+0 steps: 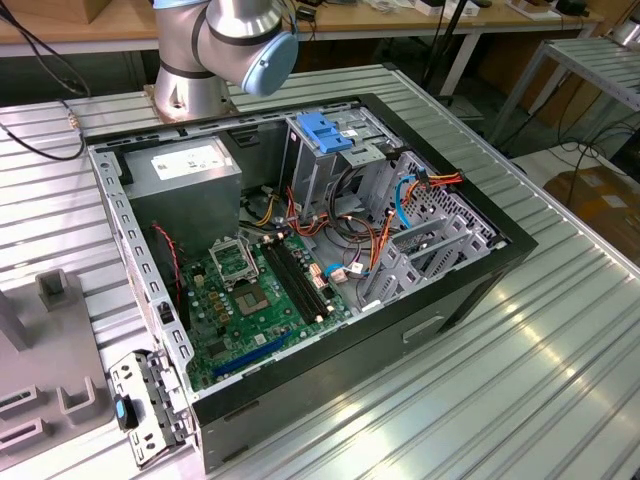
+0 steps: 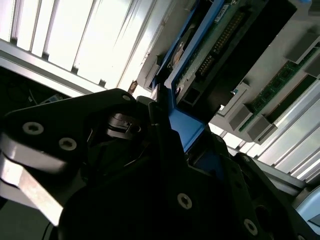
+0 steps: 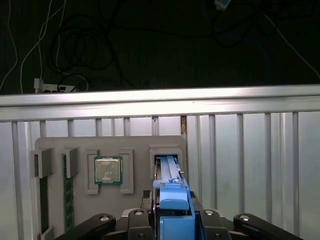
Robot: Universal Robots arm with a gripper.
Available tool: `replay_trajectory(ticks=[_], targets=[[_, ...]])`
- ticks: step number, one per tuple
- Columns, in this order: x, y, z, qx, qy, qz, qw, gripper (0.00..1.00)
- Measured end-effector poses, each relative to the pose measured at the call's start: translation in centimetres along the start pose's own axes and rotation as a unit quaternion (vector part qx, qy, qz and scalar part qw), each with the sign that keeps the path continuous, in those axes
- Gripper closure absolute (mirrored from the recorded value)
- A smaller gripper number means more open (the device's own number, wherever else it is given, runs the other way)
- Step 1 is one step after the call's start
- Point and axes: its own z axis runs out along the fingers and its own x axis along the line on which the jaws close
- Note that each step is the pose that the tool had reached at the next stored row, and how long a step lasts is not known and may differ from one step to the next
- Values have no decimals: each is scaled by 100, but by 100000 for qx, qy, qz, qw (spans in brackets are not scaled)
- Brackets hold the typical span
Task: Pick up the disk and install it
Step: 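Pick up the disk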
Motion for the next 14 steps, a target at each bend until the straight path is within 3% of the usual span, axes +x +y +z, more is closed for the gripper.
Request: replay_trajectory(ticks=[13,14], targets=[[3,-4,-129,2,-72,1,100000,63],[3,-4,-160,0,-74,4,100000,63]])
